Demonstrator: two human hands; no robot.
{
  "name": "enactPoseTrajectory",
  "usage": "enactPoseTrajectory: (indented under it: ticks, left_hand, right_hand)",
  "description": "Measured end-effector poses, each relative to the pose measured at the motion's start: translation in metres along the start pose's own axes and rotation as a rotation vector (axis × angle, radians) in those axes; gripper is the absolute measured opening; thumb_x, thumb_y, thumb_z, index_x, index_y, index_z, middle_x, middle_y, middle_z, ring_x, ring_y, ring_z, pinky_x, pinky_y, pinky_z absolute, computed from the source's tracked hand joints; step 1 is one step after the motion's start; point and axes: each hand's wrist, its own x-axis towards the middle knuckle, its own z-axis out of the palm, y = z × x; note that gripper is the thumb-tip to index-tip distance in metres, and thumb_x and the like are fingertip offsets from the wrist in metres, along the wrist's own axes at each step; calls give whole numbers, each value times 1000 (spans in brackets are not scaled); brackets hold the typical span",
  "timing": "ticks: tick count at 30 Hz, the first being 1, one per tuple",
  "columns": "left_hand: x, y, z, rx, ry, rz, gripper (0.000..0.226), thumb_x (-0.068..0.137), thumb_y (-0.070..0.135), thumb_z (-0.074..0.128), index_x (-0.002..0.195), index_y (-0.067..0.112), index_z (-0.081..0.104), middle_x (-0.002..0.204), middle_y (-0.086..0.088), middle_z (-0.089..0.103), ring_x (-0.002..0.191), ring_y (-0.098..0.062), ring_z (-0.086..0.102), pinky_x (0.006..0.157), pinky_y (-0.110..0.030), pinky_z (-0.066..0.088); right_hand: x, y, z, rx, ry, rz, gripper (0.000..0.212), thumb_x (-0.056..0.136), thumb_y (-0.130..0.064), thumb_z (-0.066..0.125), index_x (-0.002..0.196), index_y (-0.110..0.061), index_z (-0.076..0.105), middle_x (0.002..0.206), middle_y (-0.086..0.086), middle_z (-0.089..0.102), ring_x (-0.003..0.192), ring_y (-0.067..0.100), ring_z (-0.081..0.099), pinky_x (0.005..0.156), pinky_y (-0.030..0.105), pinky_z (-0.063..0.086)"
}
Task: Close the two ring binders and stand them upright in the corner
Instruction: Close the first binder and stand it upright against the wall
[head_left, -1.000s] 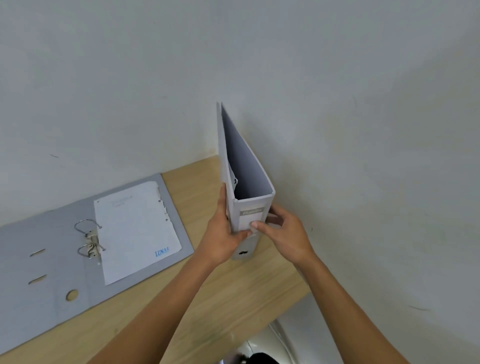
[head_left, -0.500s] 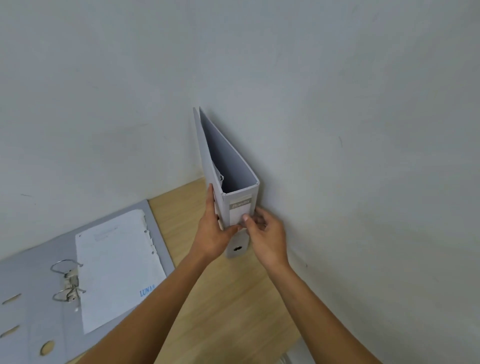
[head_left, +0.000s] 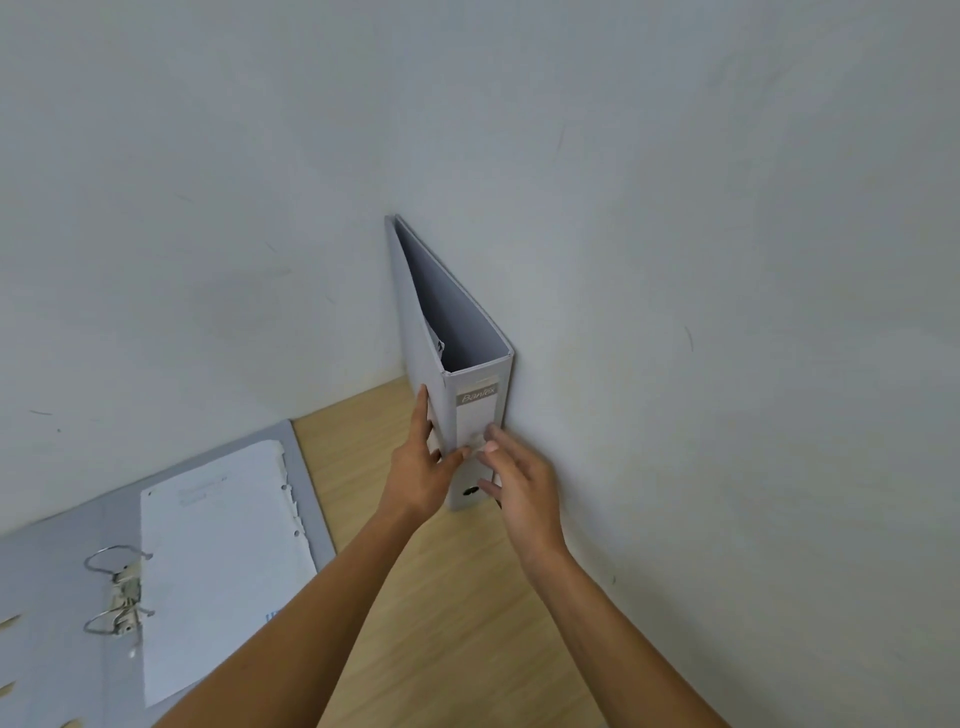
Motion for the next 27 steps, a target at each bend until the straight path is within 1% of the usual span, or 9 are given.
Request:
enactPoseTrajectory:
  ticks: [3, 8, 10, 12, 14, 17, 22, 25, 27]
  left_hand:
    - [1, 0, -1, 13, -11, -11, 95, 94, 15, 67, 162, 27, 1, 157, -3, 43, 130, -3, 41, 91, -7, 46]
    - [-3, 4, 3, 73, 5, -34, 94, 94, 24, 67, 162, 27, 1, 155, -6, 47, 142, -25, 46, 100, -29, 44]
    - [-4, 6, 0, 96, 31, -64, 93, 92, 25, 70, 162, 25, 8, 152, -9, 51, 136, -22, 52, 94, -26, 46]
    - [-6, 9, -5, 109, 37, -100, 87, 91, 24, 71, 160, 23, 18, 149, -10, 54, 121, -17, 63, 85, -23, 49]
    - [-10, 11, -11, 120, 39, -127, 75, 92, 25, 69, 156, 20, 30, 148, -9, 56, 111, -19, 68, 77, -22, 50]
    - [-21, 15, -19, 161, 55, -119, 59, 94, 28, 67, 148, 17, 45, 143, -6, 60, 97, -10, 65, 66, -13, 46]
    - [-45, 17, -31, 164, 30, -85, 47, 96, 28, 64, 141, 21, 53, 138, 0, 63, 95, -6, 62, 64, -13, 48]
    - [-63, 8, -48, 128, 50, -103, 38, 96, 27, 63, 134, 23, 58, 132, 3, 68, 91, -2, 67, 68, -20, 56]
    - [-76, 2, -59, 98, 69, -133, 34, 97, 26, 62, 131, 23, 61, 126, 5, 70, 94, -5, 70, 74, -27, 60]
  right_hand:
    - [1, -2, -5, 7, -38, 4, 41, 102, -19, 54, 142, -18, 59, 144, -6, 61, 127, 12, 61, 102, 40, 55]
    - [1, -3, -9, -5, -83, 8, 44, 101, -15, 55, 145, -18, 56, 147, -6, 59, 128, 10, 59, 106, 41, 53]
    - [1, -2, -10, -31, -98, -3, 45, 100, -15, 57, 145, -19, 56, 146, -6, 59, 129, 9, 59, 108, 43, 51]
    - [2, -1, -11, -56, -107, -14, 45, 99, -15, 58, 144, -20, 57, 143, -7, 61, 124, 6, 60, 108, 43, 51]
    - [2, 0, -13, -75, -113, -27, 44, 99, -15, 58, 143, -21, 57, 140, -6, 62, 115, 0, 61, 104, 38, 53]
    - [2, 3, -12, -86, -122, -24, 45, 99, -15, 58, 144, -20, 57, 137, -7, 63, 117, 4, 61, 99, 32, 53]
    - [1, 9, -9, -134, -110, -31, 45, 99, -16, 58, 143, -21, 58, 142, -4, 62, 128, 15, 60, 104, 42, 53]
    - [-6, 16, -1, -155, -96, -35, 42, 98, -19, 58, 140, -25, 60, 135, -3, 65, 121, 21, 65, 103, 45, 54]
    - [-13, 21, 5, -160, -115, -17, 41, 99, -20, 57, 139, -25, 60, 131, -4, 64, 115, 21, 67, 98, 42, 56]
